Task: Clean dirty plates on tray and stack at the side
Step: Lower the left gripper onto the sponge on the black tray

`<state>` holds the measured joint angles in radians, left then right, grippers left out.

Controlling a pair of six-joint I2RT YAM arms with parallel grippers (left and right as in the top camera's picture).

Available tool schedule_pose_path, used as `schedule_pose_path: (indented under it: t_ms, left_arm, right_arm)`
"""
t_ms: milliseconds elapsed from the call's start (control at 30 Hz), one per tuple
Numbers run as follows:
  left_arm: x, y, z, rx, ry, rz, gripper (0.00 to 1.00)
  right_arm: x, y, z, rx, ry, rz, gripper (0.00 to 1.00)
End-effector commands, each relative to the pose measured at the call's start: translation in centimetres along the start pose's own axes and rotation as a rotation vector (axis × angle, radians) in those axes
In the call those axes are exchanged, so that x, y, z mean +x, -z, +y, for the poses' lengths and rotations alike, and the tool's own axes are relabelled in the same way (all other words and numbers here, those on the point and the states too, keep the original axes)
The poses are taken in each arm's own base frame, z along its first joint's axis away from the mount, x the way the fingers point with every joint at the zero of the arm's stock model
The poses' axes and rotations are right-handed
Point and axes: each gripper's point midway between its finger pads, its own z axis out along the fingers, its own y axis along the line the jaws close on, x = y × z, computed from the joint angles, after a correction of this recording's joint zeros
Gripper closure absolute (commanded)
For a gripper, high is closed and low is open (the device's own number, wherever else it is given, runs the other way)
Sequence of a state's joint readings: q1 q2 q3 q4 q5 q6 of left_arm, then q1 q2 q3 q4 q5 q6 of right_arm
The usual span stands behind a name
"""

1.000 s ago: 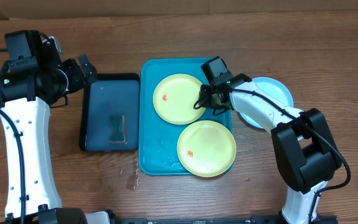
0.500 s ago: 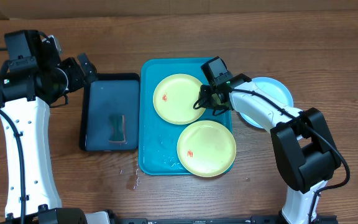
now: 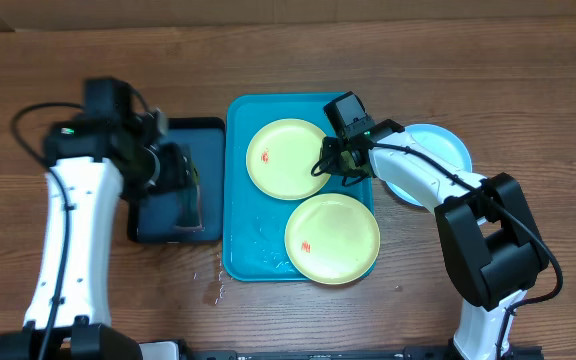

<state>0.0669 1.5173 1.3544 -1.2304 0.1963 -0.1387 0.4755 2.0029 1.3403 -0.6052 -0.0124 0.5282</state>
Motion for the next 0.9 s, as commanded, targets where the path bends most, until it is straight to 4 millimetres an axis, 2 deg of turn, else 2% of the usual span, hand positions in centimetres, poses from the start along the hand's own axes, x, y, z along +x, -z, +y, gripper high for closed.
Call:
schedule_pose_path:
  t_ms: [0, 167, 233, 300, 367, 400, 633, 867]
  left_arm:
    - [1.4, -2.6, 1.5, -0.093, -0.050, 0.040, 0.38]
    - [2.5, -5.5, 2.8, -0.124, -0.028, 0.052, 0.25]
    - [2.5, -6.0, 3.0, -0.133, -0.031, 0.045, 0.25]
    - [2.2, -6.1, 3.0, -0.131, -0.033, 0.032, 0.32]
    - [1.7, -6.1, 2.9, -0.127, -0.036, 0.010, 0.45]
    - [1.3, -6.1, 2.8, -0.125, -0.038, -0.005, 0.47]
    - [0.3, -6.8, 2.7, -0.114, -0.045, -0.055, 0.50]
    - [2.1, -8.9, 3.4, -0.118, -0.061, -0.020, 0.52]
  right_arm:
    - [0.2, -0.4, -0.3, 0.006, -0.011, 0.009, 0.85]
    - [0.2, -0.4, -0.3, 0.006, -0.010, 0.010, 0.85]
    - [0.2, -0.4, -0.3, 0.006, -0.010, 0.009, 0.85]
    - [0.2, -0.4, -0.3, 0.006, -0.010, 0.010, 0.85]
    - [0.2, -0.4, -0.3, 0.006, -0.011, 0.009, 0.85]
    - [0.2, -0.4, -0.3, 0.005, -0.011, 0.009, 0.85]
    - [0.3, -0.4, -0.4, 0.007, -0.011, 0.011, 0.85]
    - [0.2, -0.4, -0.3, 0.006, -0.010, 0.009, 0.84]
